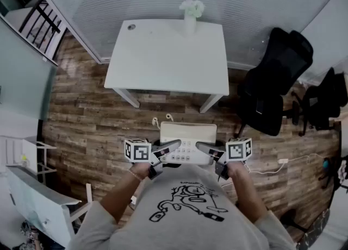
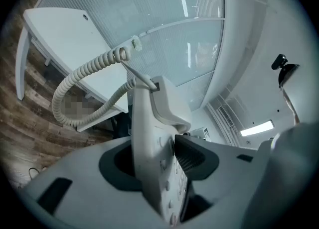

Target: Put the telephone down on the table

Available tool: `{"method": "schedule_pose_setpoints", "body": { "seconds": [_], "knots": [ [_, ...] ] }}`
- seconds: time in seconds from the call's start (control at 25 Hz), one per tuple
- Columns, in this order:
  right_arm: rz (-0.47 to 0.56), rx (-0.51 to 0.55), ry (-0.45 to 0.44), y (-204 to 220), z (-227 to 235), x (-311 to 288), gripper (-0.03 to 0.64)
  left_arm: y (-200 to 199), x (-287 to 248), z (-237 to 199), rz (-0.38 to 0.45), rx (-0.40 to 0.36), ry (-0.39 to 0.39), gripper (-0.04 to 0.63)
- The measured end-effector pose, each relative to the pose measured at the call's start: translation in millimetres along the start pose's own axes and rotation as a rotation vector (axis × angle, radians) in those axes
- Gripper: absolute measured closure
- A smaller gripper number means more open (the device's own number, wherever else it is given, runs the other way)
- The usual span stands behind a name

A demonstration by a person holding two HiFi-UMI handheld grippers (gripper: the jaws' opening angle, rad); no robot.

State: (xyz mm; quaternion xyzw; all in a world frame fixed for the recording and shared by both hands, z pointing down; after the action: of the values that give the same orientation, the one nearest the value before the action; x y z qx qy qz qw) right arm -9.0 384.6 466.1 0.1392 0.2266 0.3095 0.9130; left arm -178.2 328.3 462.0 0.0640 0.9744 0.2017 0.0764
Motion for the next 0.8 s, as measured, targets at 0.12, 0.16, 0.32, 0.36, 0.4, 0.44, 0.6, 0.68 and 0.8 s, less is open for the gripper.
{"method": "schedule_pose_setpoints", "body": {
  "seconds": [0.12,0.16,0.32,0.36,0.4,0.44,0.6,0.68,0.8],
  "knots": [
    [0.0,-0.007,0.004,0,1,0,0.318,1,-1,-2,0.0,0.003,0.0,0.402],
    [-0.001,-0.006,0.004,-1,1,0,0.318,1,-2,-1,-0.001,0.005,0.0,0.402],
    [-0.005,-0.007,0.011,-7,5,4,0.318,-2,-7,-3,-0.011,-0.007,-0.024,0.402],
    [-0.004,-0.01,0.011,-8,6,5,0.318,-3,-9,-2,-0.013,-0.009,-0.028,0.402],
    [-0.003,-0.014,0.008,-10,7,5,0.318,-4,-11,-1,-0.013,-0.007,-0.026,0.402],
    [-0.001,-0.018,0.004,-11,7,5,0.318,-4,-12,0,-0.012,-0.003,-0.024,0.402],
    [0.002,-0.016,0.002,-17,13,9,0.318,-4,-21,-3,-0.009,0.003,-0.018,0.4],
    [-0.006,-0.014,0.009,-20,17,13,0.318,-3,-27,-3,-0.008,0.005,-0.02,0.4],
    [-0.017,-0.013,0.021,-24,23,20,0.318,-2,-35,-1,-0.005,0.002,-0.029,0.4]
  ]
}}
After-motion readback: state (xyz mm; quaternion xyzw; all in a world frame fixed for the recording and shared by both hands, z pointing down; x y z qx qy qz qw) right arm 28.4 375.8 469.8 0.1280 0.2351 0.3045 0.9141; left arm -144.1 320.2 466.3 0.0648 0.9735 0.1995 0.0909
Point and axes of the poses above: the fingertips, and each gripper's own axes: x backward along the fingers, z to its right, y out of its underside, the point moved 5 cm from there along x, backward along the fingers, and after that the axes turned 7 degrees about z, right-handed, at the moved point
